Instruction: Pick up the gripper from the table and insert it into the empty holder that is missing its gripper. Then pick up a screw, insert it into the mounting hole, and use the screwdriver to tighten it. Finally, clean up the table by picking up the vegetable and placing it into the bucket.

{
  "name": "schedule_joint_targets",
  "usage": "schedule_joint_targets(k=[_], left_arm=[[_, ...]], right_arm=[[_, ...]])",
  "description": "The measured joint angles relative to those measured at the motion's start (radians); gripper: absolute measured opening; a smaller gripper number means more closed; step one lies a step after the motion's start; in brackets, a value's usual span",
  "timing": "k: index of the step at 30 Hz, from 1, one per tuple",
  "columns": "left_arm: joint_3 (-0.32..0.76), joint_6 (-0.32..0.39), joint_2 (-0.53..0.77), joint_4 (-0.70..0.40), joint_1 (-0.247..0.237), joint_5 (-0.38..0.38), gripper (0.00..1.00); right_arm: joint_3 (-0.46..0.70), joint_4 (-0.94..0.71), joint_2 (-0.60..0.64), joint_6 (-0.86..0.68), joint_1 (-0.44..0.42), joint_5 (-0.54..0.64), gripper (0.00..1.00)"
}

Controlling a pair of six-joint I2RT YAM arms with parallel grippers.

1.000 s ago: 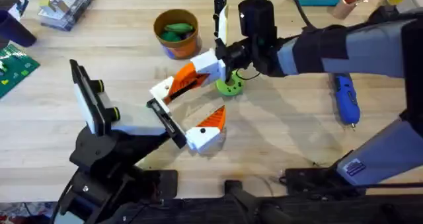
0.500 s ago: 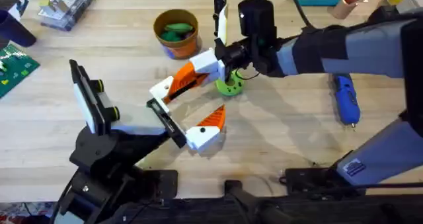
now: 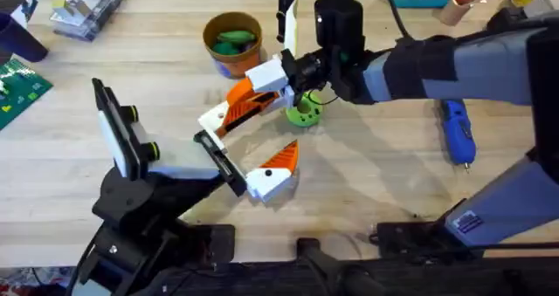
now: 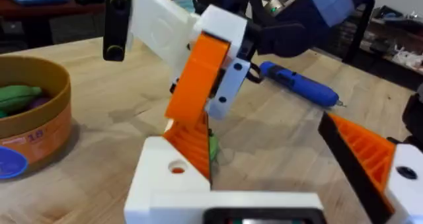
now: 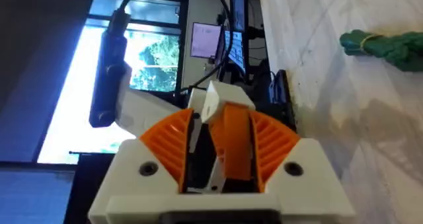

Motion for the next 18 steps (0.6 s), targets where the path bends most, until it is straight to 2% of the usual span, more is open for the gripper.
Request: schedule_joint_targets(k=[2,4,5,10,18], left_arm=[[0.0,-0.002,0.0,0.001,-0.001,0.01,0.995],[0.001,-0.003,0.0,0.001,-0.011,0.061,0.995],[0.001,-0.003,0.0,0.001,-0.018,0.078,0.995],[0.001,-0.003,0.0,0.0,-0.021,0.122,0.995],[0.001,-0.003,0.0,0.0,-0.021,0.139,0.995]], right_arm=[[0.0,0.001,0.0,0.002,0.001,-0.002,0.658],[0.0,0.001,0.0,0.002,0.016,0.002,0.903],[0.0,0.002,0.0,0.003,0.025,0.002,0.97],[0.0,0.001,0.0,0.005,0.031,0.002,0.995],[0.0,-0.027,0.0,0.006,-0.073,0.003,0.997]])
